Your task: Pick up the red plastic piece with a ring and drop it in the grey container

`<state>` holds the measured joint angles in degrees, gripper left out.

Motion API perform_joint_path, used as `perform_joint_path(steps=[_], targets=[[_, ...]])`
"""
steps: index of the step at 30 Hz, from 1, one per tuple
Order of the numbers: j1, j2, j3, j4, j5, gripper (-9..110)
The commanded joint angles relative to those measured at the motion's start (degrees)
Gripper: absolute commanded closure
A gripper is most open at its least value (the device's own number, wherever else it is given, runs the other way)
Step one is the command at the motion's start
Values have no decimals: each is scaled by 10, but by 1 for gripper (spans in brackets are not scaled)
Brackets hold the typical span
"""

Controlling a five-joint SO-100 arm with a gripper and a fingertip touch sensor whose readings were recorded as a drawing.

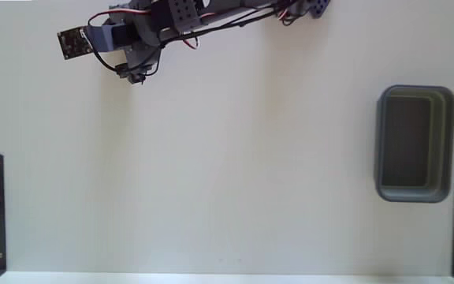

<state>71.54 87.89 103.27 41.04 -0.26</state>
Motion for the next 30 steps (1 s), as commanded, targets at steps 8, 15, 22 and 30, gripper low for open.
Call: perform_joint_path(steps=[8, 15, 22, 30], targets=[[11, 20, 3, -4, 3, 22], [11, 20, 3, -4, 3, 24], [11, 20, 3, -4, 3, 26], [11, 20, 3, -4, 3, 28]])
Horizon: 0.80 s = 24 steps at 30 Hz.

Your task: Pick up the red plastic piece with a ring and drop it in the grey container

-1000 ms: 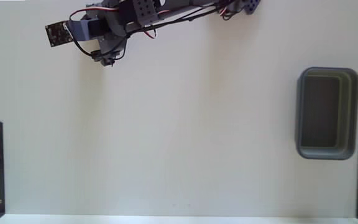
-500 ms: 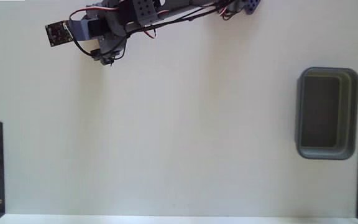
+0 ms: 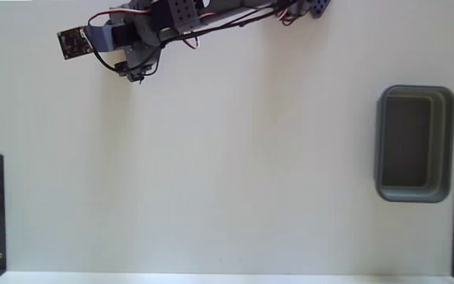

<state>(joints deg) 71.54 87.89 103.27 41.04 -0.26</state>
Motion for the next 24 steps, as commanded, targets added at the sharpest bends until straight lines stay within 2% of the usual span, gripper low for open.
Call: perform_joint_path(steps=[1, 24], targets=[[11, 20, 3, -4, 3, 29], [11, 20, 3, -4, 3, 36]])
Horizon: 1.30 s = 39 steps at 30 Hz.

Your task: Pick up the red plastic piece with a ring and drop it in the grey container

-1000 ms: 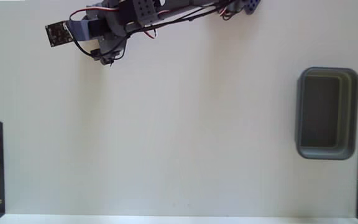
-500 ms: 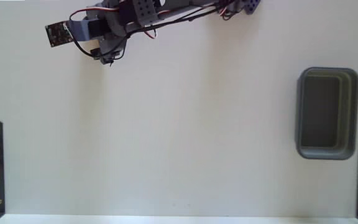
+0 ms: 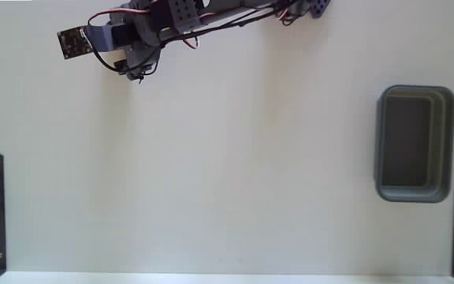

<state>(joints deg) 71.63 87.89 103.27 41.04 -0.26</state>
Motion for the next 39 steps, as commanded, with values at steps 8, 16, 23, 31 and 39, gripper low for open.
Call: perform_joint_path(steps=[8, 16, 23, 31, 39], targets=[[10, 20, 3, -4, 3, 38], [10, 20, 3, -4, 3, 40], [10, 20, 3, -4, 3, 42], [10, 20, 3, -4, 3, 44], [10, 20, 3, -4, 3, 46]])
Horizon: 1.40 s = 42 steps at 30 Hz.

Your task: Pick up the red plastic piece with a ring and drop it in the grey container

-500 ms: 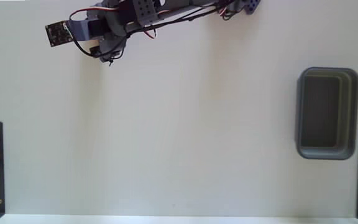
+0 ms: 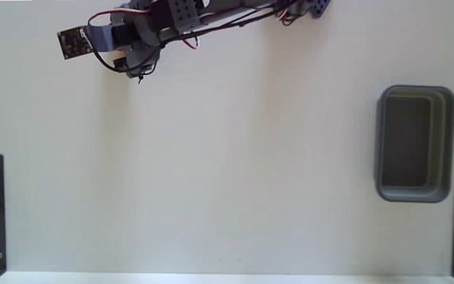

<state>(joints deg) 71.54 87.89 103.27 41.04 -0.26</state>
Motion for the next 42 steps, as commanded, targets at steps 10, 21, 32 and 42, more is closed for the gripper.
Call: perform_joint_path(steps=[10, 21, 32, 42], targets=[[11, 20, 3, -4, 3, 49], [11, 20, 3, -4, 3, 53], [11, 20, 3, -4, 3, 56], [11, 20, 3, -4, 3, 58]])
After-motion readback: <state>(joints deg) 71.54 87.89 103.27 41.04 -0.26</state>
